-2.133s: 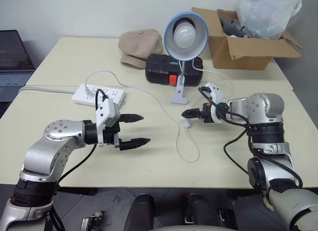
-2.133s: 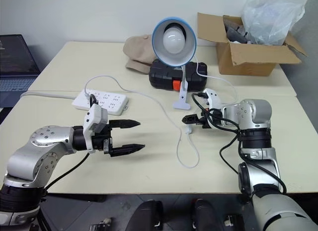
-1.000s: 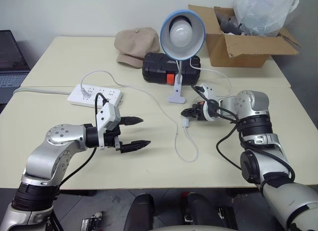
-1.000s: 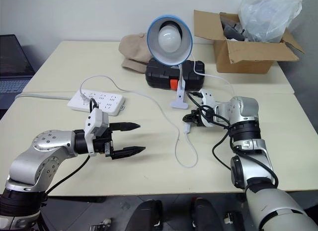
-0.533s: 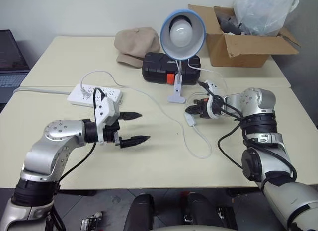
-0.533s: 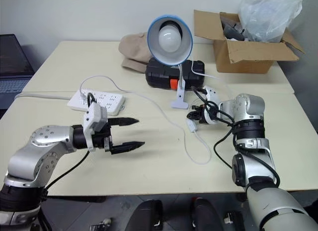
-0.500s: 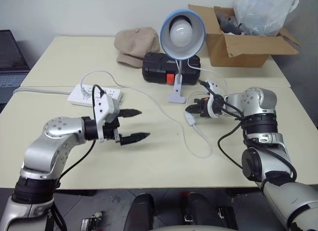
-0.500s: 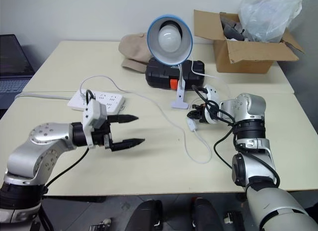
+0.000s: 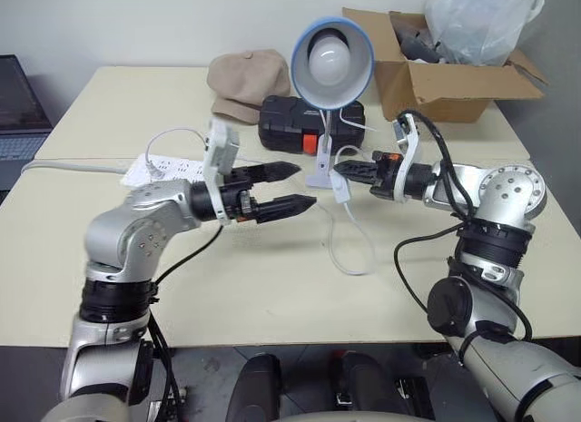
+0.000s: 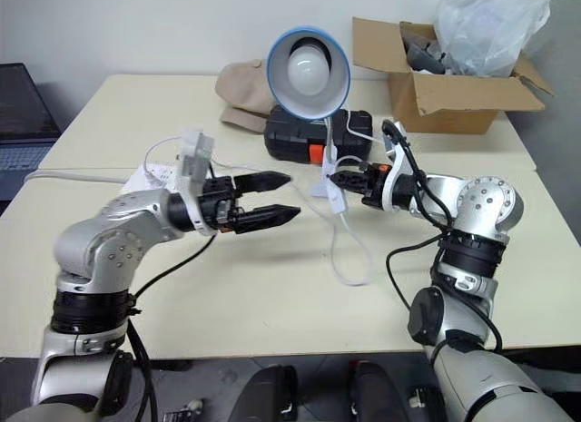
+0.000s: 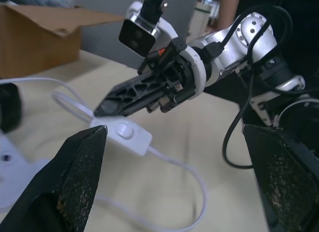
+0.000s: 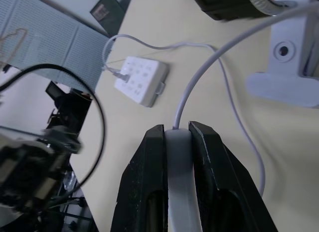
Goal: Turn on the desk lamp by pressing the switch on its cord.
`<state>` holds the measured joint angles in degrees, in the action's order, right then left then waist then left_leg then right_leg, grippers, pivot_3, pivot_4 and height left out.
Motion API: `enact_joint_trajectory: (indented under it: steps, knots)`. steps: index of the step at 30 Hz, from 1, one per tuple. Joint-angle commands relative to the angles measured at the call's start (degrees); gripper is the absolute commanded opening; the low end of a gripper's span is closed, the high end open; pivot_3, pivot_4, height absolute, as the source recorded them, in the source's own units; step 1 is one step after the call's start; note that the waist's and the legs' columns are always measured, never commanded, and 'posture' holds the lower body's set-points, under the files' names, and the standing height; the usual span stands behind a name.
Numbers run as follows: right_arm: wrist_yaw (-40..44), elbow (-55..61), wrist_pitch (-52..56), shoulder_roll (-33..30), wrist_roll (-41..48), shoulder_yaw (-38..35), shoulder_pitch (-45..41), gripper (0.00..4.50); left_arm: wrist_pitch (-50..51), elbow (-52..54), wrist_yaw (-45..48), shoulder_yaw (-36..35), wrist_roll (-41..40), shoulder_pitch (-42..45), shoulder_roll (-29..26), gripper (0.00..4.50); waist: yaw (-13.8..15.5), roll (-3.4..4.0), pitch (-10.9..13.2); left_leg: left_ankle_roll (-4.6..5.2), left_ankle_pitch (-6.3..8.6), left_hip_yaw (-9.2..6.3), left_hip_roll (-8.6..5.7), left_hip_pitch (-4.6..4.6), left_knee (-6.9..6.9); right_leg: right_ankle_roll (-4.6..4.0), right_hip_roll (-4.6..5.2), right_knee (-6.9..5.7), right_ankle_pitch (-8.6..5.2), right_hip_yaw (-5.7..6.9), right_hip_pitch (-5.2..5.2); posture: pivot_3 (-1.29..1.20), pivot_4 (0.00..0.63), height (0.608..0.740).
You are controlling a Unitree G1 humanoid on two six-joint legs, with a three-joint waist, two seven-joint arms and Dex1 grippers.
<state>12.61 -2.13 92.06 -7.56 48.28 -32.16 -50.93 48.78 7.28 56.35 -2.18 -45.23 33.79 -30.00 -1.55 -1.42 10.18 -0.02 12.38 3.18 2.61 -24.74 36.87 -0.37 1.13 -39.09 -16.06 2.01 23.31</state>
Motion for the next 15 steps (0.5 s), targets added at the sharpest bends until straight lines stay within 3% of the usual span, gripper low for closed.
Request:
enact_joint_trajectory:
  steps: [1, 15]
  knots:
    - [-4.11, 4.02, 0.44, -0.82, 13.07, -1.1, 1.25, 0.34, 4.74, -1.38, -1.3, -0.47, -4.12, -0.26, 2.29, 4.5, -0.15, 0.0, 0.0, 0.0, 0.0, 0.0, 0.0, 0.0, -0.01, 0.0, 0.0, 0.0, 0.0, -0.01, 0.0, 0.0, 0.15, 0.74]
    - [-18.7, 4.07, -1.7, -4.76, 40.05, 3.92, 5.13, 0.34, 13.03, -6.4, -8.94, -6.15, -12.86, 0.14, 10.87, 4.5, -0.15, 0.0, 0.0, 0.01, 0.0, 0.02, 0.0, 0.01, 0.05, 0.03, -0.03, 0.0, 0.05, -0.05, 0.0, 0.0, 0.15, 0.74]
